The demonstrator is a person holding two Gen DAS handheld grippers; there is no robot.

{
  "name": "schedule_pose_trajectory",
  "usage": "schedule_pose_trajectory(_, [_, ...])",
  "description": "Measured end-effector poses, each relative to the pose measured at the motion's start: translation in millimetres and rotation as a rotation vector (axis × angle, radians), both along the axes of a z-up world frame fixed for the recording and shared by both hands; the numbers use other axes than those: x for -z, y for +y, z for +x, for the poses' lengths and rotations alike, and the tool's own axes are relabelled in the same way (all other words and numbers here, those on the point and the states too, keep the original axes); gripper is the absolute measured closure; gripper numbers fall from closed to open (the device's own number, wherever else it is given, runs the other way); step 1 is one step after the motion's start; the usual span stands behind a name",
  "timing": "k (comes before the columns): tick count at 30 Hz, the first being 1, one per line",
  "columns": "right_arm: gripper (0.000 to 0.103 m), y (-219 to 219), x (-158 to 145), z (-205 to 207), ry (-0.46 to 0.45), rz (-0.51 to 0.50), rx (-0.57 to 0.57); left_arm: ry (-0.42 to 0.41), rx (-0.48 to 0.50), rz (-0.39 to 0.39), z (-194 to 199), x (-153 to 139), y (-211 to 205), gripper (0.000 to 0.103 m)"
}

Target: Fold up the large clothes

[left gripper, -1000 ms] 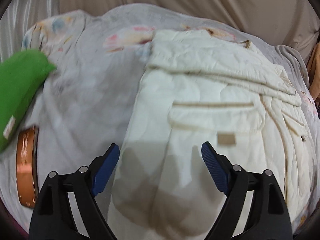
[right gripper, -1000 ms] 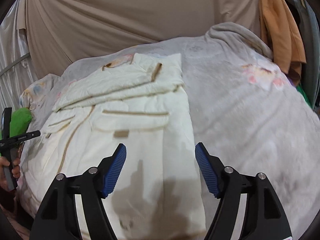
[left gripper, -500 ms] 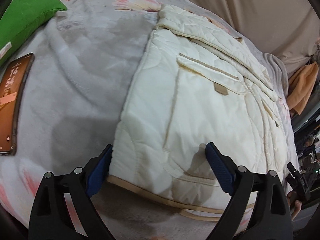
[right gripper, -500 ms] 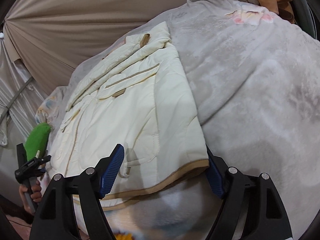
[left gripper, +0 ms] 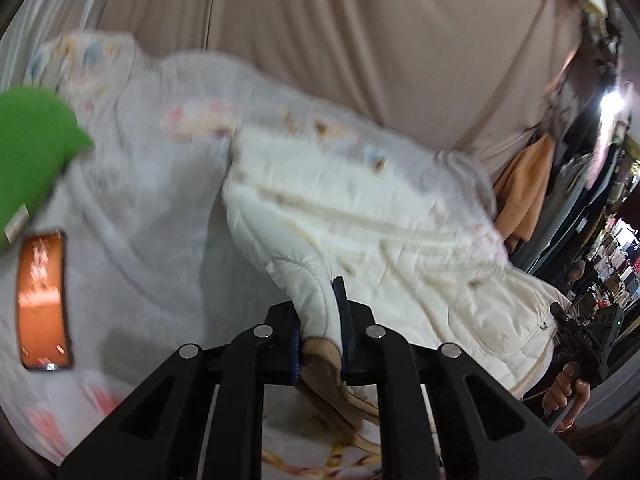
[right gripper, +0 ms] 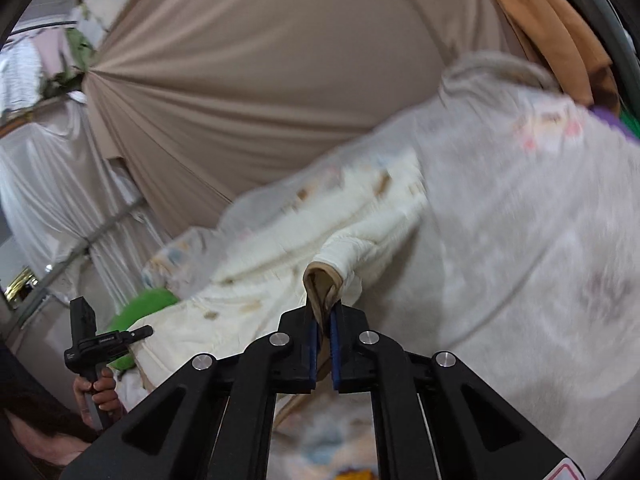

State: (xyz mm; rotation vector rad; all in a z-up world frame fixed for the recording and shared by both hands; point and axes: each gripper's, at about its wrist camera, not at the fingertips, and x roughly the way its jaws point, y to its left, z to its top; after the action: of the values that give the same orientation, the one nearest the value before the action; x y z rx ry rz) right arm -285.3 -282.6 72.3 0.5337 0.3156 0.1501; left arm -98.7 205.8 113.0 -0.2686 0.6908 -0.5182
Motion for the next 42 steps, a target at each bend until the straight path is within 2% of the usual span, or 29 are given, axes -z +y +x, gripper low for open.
schedule_pose_trajectory(3, [0.098,-2,-33,-5,-0.094,-0.031,0.013,-0.087,-0.029,-0.015,1,-34,7,0.091])
schedule_pose_trajectory(5, [0.098,-8,-48,7,-0.115,-0.056,0.013,-0.106,-0.04,-0.006,18,-45,3,0.09])
schedule_pose_trajectory(9, [0.098,-17,-64,73,-0.091,-0.067,0.017,-0.123,-0.056,0.075,80,-54,-31,0.09])
schedule_pose_trajectory(12, [0.098,-25,-66,137,-0.05,-0.041,0.03,-0.09,-0.081,0.115,139,-52,-56,0.09])
schedule_pose_trajectory(15, [0.098,-47,-51,207,0.017,-0.008,0.055,-0.031,-0.137,0.182,206,-34,-78,0.09])
schedule_pose_trajectory(19, [0.095,-71,-11,287,0.137,0.033,0.083,0.111,-0.175,0.256,288,23,-100,0.087])
schedule_pose_trajectory(22, [0.092,-82,23,328,0.23,0.03,0.108,0.206,-0.188,0.291,323,69,-106,0.083])
schedule_pose_trajectory(24, [0.091,-85,45,346,0.289,0.007,0.125,0.214,-0.191,0.282,331,86,-106,0.082])
schedule_pose_trajectory(26, [0.091,-92,60,353,0.302,0.035,0.112,0.2,-0.19,0.273,331,90,-107,0.081])
schedule_pose_trajectory(28, [0.088,-98,61,351,0.29,0.085,0.092,0.195,-0.179,0.249,328,84,-104,0.079])
schedule_pose_trajectory(29, [0.084,-100,55,344,0.268,0.097,0.085,0.195,-0.176,0.232,328,79,-101,0.075])
schedule_pose_trajectory(30, [0.074,-101,47,337,0.242,0.101,0.085,0.179,-0.171,0.196,322,68,-94,0.073])
schedule_pose_trajectory(31, [0.055,-102,37,327,0.206,0.096,0.092,0.154,-0.163,0.16,317,57,-89,0.064])
schedule_pose_trajectory(33, [0.037,-102,14,292,0.104,0.067,0.125,0.07,-0.178,0.099,296,32,-71,0.038])
schedule_pose_trajectory(34, [0.037,-102,6,273,0.071,0.045,0.134,-0.013,-0.238,0.1,276,16,-57,0.017])
schedule_pose_trajectory(36, [0.034,-98,-1,243,0.063,-0.006,0.149,-0.128,-0.276,0.118,245,-3,-41,0.01])
schedule_pose_trajectory(39, [0.029,-89,12,208,0.112,-0.053,0.152,-0.104,-0.224,0.17,223,1,-36,0.008])
schedule_pose_trajectory(42, [0.028,-78,42,195,0.199,-0.044,0.133,0.028,-0.144,0.203,217,47,-43,0.008])
